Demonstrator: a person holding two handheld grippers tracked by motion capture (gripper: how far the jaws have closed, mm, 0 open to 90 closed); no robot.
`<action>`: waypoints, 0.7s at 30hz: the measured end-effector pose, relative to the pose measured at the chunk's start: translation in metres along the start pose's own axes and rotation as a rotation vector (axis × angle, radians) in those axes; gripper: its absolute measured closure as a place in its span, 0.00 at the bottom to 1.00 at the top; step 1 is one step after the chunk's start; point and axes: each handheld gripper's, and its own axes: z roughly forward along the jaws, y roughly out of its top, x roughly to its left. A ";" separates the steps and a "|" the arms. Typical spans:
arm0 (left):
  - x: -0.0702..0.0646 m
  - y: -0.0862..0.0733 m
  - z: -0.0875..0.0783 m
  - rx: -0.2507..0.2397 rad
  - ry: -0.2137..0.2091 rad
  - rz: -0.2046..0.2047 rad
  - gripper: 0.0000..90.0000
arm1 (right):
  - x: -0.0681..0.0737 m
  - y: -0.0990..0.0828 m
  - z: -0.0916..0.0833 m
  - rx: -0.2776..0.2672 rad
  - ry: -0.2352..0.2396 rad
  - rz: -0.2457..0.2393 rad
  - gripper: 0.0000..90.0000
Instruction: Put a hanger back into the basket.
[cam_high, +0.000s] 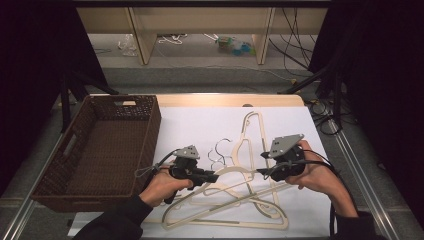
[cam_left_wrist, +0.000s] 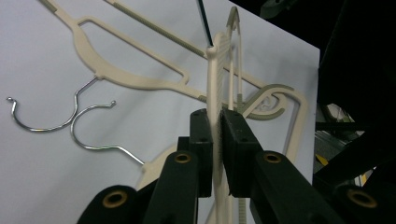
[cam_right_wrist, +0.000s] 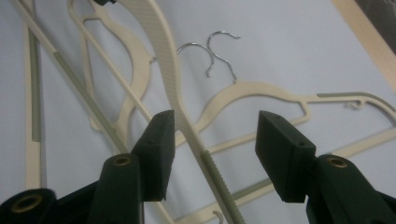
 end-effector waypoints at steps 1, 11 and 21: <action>-0.002 0.000 0.000 -0.002 -0.009 0.006 0.93 | 0.002 -0.002 -0.004 -0.006 -0.016 0.023 0.54; -0.027 0.007 0.000 -0.012 0.001 0.103 0.96 | 0.013 -0.025 -0.032 -0.109 -0.087 0.162 0.49; -0.016 0.020 -0.014 -0.023 0.090 0.125 0.96 | 0.021 -0.029 -0.040 -0.136 -0.109 0.167 0.49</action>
